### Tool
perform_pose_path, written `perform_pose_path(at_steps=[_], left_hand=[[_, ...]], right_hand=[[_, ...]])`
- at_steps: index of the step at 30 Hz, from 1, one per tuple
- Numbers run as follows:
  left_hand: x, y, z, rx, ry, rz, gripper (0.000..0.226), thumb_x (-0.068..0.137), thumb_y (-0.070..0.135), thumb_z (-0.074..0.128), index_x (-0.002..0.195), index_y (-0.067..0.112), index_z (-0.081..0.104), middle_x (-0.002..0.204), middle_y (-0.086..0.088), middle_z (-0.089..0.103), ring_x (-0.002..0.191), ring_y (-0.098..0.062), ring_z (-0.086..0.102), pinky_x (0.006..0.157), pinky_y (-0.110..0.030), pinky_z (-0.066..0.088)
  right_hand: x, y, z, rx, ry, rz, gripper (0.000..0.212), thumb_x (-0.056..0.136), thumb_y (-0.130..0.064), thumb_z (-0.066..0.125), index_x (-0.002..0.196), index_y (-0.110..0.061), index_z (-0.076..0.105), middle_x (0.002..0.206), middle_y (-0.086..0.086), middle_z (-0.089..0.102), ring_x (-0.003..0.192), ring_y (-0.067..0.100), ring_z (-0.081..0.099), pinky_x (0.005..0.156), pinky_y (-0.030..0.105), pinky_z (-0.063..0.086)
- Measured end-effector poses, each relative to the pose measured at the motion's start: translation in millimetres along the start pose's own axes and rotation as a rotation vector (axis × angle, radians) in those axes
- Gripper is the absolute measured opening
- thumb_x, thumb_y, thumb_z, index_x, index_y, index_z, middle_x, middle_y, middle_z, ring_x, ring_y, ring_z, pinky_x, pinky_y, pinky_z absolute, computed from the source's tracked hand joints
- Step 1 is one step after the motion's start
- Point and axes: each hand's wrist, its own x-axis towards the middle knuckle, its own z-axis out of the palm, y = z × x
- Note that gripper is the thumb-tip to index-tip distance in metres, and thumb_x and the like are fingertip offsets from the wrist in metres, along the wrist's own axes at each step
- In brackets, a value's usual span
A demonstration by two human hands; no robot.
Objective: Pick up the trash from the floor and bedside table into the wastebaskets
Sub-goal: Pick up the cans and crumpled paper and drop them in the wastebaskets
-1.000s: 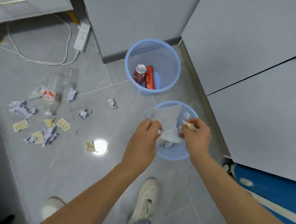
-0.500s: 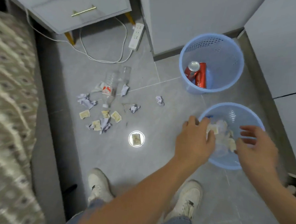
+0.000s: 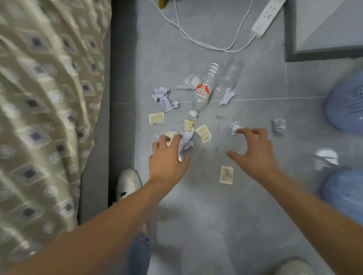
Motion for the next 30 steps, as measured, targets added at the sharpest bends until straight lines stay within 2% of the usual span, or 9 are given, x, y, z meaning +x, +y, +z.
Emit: perform_pose_path(at_steps=[4,6,11,14,16,19,23,26,30], left_hand=[[58,-50,28,-0.026,-0.091,-0.162,0.096,0.073,0.076,0.069,0.152,0.047,0.024,0.155,-0.007,0.019,0.141,-0.035,0.027,0.102,-0.053,0.043],[80,-63,44,-0.046,-0.090,-0.139,0.105,0.068,0.079,0.070,0.154,0.049,0.017,0.158,-0.007,0.013,0.141,-0.036,0.026,0.101,-0.054,0.043],[102,-55,80,0.038,0.024,0.127,0.093,0.071,0.083,0.056,0.152,0.050,0.023,0.149,-0.005,0.027,0.125,-0.032,0.040,0.084,-0.048,0.049],[107,-49,103,0.083,0.022,0.200,0.090,0.074,0.083,0.051,0.153,0.051,0.023,0.145,-0.003,0.032,0.122,-0.029,0.039,0.081,-0.045,0.047],[111,-51,115,0.145,0.071,0.236,0.083,0.081,0.066,0.064,0.152,0.051,0.026,0.140,-0.005,0.037,0.117,-0.030,0.042,0.079,-0.044,0.047],[121,-58,119,0.190,0.107,0.280,0.076,0.083,0.035,0.075,0.148,0.046,0.038,0.133,-0.007,0.043,0.110,-0.031,0.047,0.073,-0.042,0.047],[130,-61,113,0.163,0.088,0.361,0.060,0.083,0.021,0.075,0.137,0.035,0.052,0.120,-0.007,0.047,0.104,-0.031,0.047,0.066,-0.037,0.045],[137,-61,111,0.099,0.044,0.415,0.052,0.078,0.007,0.076,0.124,0.024,0.059,0.111,-0.006,0.054,0.100,-0.030,0.052,0.052,-0.032,0.035],[145,-64,115,-0.033,0.033,0.453,0.039,0.071,-0.006,0.073,0.099,0.017,0.058,0.095,-0.003,0.056,0.086,-0.028,0.053,0.048,-0.032,0.032]], right_hand=[[67,-3,39,-0.043,0.035,0.092,0.097,0.067,-0.056,0.087,0.148,-0.042,0.035,0.156,0.009,0.018,0.142,0.043,0.025,0.112,0.052,0.037],[88,-1,56,-0.089,0.043,0.095,0.105,0.063,-0.061,0.087,0.150,-0.044,0.031,0.156,0.010,0.018,0.142,0.043,0.024,0.111,0.052,0.038],[94,-3,105,-0.151,0.050,-0.031,0.101,0.059,-0.057,0.090,0.144,-0.039,0.040,0.144,0.009,0.028,0.131,0.038,0.029,0.103,0.050,0.046],[92,-8,128,-0.228,0.080,-0.084,0.102,0.062,-0.053,0.089,0.148,-0.042,0.035,0.148,0.007,0.025,0.131,0.035,0.027,0.091,0.049,0.052],[95,-13,139,-0.276,0.084,-0.138,0.099,0.067,-0.052,0.087,0.150,-0.043,0.033,0.152,0.008,0.023,0.132,0.034,0.026,0.082,0.046,0.054],[103,-15,150,-0.320,0.096,-0.210,0.075,0.076,-0.039,0.082,0.140,-0.038,0.044,0.146,0.008,0.030,0.128,0.033,0.031,0.074,0.044,0.059],[109,-8,156,-0.367,0.152,-0.278,0.046,0.081,-0.019,0.074,0.123,-0.026,0.055,0.128,0.011,0.042,0.111,0.032,0.039,0.067,0.043,0.058],[107,3,158,-0.341,0.171,-0.331,0.025,0.089,-0.007,0.062,0.111,-0.016,0.056,0.115,0.011,0.044,0.097,0.030,0.042,0.065,0.045,0.055],[97,21,155,-0.303,0.146,-0.314,0.021,0.083,0.004,0.057,0.098,-0.009,0.055,0.105,0.012,0.046,0.084,0.031,0.045,0.065,0.045,0.050]])
